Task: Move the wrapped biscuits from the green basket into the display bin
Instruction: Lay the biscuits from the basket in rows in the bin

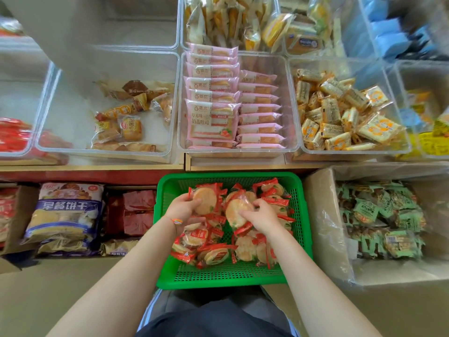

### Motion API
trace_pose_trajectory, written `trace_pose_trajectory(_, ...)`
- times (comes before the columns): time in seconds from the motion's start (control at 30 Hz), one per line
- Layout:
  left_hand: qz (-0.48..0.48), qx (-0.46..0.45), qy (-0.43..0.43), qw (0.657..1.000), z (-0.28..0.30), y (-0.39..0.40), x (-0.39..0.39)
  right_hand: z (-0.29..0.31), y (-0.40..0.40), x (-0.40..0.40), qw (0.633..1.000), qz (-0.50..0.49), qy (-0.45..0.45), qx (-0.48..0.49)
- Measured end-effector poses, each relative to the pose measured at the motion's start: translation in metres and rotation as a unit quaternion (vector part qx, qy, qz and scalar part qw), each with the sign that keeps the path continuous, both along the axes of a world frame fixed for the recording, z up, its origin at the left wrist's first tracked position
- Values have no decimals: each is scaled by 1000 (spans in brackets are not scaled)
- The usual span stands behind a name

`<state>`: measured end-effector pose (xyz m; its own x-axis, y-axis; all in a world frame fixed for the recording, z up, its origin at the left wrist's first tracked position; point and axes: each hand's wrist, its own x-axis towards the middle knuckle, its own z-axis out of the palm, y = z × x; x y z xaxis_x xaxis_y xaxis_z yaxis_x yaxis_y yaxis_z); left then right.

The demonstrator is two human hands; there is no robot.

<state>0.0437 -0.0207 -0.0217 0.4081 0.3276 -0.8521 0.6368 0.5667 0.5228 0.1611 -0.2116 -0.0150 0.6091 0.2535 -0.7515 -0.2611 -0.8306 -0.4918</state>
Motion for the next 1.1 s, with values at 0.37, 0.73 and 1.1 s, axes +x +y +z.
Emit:
trace_pose_trajectory(0.37,38,-6,8,999,15,-1,-15,7,1,-21,996,-32,-53,57)
trace_pose_trajectory(0.73,27,91,19,995,13,8,-11,48,6,-9,952,-205,86,209)
trace_pose_trajectory(1.1,-57,161,-88,981,55,55,-31,74,43,-7,890,-204,200,355)
